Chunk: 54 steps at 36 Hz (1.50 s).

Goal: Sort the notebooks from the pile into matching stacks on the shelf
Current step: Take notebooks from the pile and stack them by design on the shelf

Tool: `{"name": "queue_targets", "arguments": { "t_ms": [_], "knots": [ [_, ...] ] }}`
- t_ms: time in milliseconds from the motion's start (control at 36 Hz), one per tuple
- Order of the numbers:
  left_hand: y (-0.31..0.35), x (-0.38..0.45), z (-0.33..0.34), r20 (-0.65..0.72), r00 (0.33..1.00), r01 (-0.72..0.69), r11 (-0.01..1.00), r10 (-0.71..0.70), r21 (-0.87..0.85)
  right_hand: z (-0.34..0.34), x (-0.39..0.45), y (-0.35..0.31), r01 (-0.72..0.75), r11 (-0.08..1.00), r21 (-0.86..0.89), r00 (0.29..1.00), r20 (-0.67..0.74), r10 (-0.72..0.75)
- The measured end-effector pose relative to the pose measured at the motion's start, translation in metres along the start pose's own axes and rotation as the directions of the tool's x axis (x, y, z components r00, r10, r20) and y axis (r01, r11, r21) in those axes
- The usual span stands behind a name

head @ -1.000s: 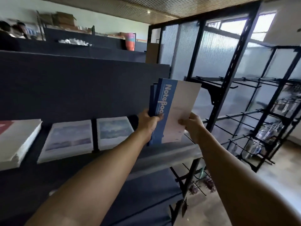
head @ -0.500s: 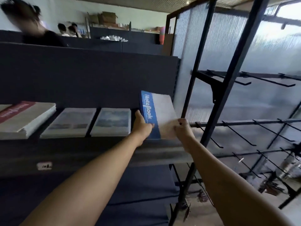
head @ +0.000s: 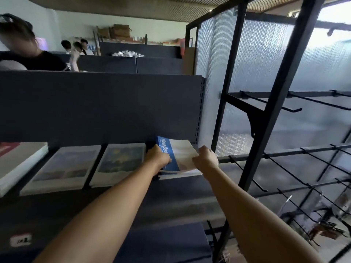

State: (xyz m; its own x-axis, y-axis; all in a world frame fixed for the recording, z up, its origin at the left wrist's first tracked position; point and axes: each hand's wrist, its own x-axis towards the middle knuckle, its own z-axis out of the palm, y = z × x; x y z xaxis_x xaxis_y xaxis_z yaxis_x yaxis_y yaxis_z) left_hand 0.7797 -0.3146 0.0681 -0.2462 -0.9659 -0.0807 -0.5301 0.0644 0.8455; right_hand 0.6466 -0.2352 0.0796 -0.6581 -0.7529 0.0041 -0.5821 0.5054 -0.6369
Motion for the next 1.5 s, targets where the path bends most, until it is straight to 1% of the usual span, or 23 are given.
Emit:
{"name": "queue_targets", "arguments": {
  "t_ms": [222,333,417,500,556,611,694,778,861,944,1000,1028,1111,1194,1306,1361,1500],
  "knots": [
    [-0.024,0.015,0.007,0.013,0.998,0.053,0.993,-0.055,0.102,0.018,0.002,0.000,0.023,0.989,-0.148,0.999,0.026,-0.019],
    [-0.023,0.014,0.009,-0.026,0.999,0.033,0.978,-0.028,0.206,0.022,0.004,-0.003,-0.017,0.983,-0.180,1.000,0.017,0.020],
    [-0.016,0.013,0.014,-0.019,0.999,0.035,0.975,-0.032,0.217,0.026,0.005,-0.002,-0.068,0.996,-0.057,0.996,0.047,0.071],
    [-0.011,0.017,0.022,0.011,0.996,0.087,0.991,-0.089,0.101,0.031,0.002,-0.002,-0.098,0.991,0.087,0.995,0.036,0.095],
    [-0.011,0.021,0.029,0.031,0.996,0.083,0.991,-0.087,0.107,0.034,0.001,-0.001,-0.096,0.987,0.128,0.995,0.008,0.096],
    [-0.011,0.023,0.033,0.040,0.994,0.091,0.986,-0.098,0.138,0.036,0.000,0.000,-0.095,0.987,0.133,0.995,-0.006,0.096],
    [-0.012,0.024,0.032,0.048,0.994,0.090,0.983,-0.098,0.158,0.036,0.001,0.002,-0.086,0.992,0.093,0.996,-0.005,0.087],
    [-0.013,0.023,0.026,0.062,0.994,0.079,0.987,-0.089,0.143,0.030,0.002,0.003,-0.053,0.998,-0.032,0.998,0.019,0.054],
    [-0.009,0.015,0.018,-0.013,1.000,-0.021,0.989,0.023,0.149,0.022,0.001,0.000,-0.025,0.986,-0.165,1.000,0.013,0.028],
    [-0.008,0.001,0.007,-0.095,0.982,-0.138,0.959,0.165,0.249,0.019,-0.005,-0.007,0.024,0.980,-0.196,0.999,-0.033,-0.031],
    [-0.012,-0.010,-0.004,-0.137,0.967,-0.163,0.935,0.215,0.316,0.021,-0.014,-0.014,0.095,0.971,-0.219,0.994,-0.023,-0.103],
    [-0.016,-0.017,-0.011,-0.159,0.963,-0.154,0.929,0.217,0.338,0.023,-0.020,-0.017,0.140,0.963,-0.231,0.989,-0.014,-0.147],
    [-0.032,-0.037,-0.036,-0.211,0.962,-0.086,0.924,0.174,0.372,0.035,-0.040,-0.032,0.275,0.932,-0.237,0.959,0.002,-0.282],
    [-0.050,-0.060,-0.068,-0.239,0.957,-0.043,0.891,0.168,0.453,0.051,-0.063,-0.052,0.383,0.893,-0.235,0.922,0.036,-0.385],
    [-0.078,-0.090,-0.114,-0.283,0.946,0.002,0.873,0.156,0.488,0.074,-0.098,-0.081,0.537,0.817,-0.211,0.843,0.105,-0.527],
    [-0.092,-0.106,-0.137,-0.310,0.942,0.046,0.862,0.131,0.505,0.087,-0.117,-0.096,0.590,0.782,-0.199,0.807,0.129,-0.576],
    [-0.127,-0.140,-0.197,-0.396,0.916,0.163,0.836,0.069,0.524,0.122,-0.160,-0.134,0.663,0.725,-0.186,0.748,0.197,-0.633]
  ]
}}
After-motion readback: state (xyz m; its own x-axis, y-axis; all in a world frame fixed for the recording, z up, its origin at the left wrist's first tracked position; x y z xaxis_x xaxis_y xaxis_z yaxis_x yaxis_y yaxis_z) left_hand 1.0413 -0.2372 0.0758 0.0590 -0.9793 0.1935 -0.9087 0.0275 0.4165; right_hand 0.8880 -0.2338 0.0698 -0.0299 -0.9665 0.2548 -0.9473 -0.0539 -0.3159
